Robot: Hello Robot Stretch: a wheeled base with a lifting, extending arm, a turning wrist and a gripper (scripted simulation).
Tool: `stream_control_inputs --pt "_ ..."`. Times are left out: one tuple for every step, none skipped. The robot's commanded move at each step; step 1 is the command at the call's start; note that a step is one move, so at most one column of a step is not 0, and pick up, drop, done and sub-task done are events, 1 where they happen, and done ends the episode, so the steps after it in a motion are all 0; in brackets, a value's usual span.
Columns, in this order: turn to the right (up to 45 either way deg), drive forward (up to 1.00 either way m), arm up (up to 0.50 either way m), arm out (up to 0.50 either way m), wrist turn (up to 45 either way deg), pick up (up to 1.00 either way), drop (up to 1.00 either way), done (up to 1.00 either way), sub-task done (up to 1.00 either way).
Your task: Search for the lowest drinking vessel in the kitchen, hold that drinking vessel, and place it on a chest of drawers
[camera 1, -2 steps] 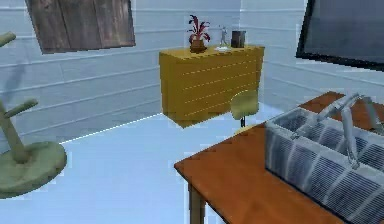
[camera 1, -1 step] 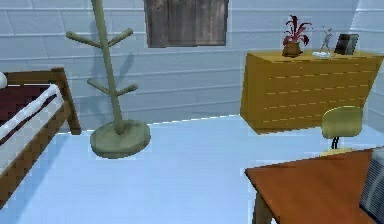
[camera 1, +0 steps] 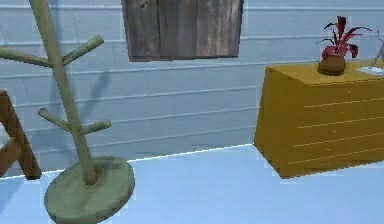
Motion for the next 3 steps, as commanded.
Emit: stream_control_inputs --pt "24.0 0.0 0.0 0.0 0.0 0.0 0.0 0.0 0.0" --pt "0.0 0.2 0.0 0.0 0.0 0.0 0.0 0.0 0.0" --pt "27.0 0.0 0.0 0.0 0.0 0.0 0.0 0.0 0.0"
